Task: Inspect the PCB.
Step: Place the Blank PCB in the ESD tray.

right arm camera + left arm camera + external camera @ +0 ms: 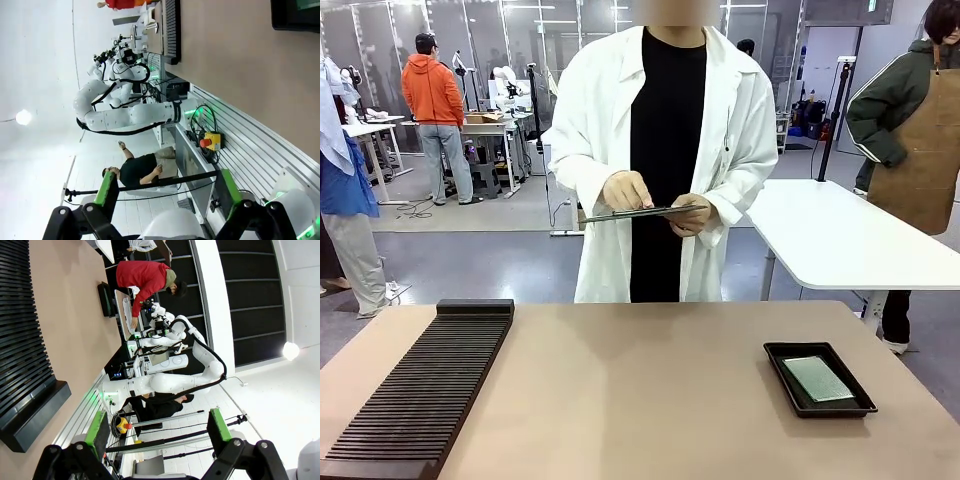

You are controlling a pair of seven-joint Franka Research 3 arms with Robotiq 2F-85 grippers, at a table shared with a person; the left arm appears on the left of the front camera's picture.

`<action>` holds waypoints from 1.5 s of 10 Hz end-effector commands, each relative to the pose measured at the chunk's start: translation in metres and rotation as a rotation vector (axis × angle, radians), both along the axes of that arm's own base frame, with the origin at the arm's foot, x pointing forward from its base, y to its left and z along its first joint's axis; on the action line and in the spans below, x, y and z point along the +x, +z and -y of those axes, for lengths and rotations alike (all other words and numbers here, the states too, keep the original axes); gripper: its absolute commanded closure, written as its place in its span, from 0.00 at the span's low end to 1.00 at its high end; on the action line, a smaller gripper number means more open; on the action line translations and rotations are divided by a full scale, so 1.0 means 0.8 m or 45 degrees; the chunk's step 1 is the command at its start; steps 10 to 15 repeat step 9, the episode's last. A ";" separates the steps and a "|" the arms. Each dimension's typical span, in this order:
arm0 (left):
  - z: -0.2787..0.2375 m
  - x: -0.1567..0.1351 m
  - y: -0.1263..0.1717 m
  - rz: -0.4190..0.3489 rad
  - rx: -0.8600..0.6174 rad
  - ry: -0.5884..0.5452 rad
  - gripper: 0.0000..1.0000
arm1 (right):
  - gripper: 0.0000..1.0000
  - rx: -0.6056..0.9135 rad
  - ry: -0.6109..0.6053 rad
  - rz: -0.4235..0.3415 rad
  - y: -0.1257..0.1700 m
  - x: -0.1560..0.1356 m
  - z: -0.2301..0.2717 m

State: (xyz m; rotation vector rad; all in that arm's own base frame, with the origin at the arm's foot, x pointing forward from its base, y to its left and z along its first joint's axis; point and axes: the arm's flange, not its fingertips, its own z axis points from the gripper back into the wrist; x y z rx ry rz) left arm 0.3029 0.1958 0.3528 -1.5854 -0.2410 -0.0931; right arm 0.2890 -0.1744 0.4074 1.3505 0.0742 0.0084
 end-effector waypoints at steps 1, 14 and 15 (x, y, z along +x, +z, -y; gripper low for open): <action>0.001 0.000 0.006 -0.009 0.008 0.000 0.00 | 0.00 -0.018 0.005 -0.024 0.010 -0.004 0.000; 0.001 0.000 0.006 -0.009 0.008 0.000 0.00 | 0.00 -0.018 0.005 -0.024 0.010 -0.004 0.000; 0.001 0.000 0.006 -0.009 0.008 0.000 0.00 | 0.00 -0.018 0.005 -0.024 0.010 -0.004 0.000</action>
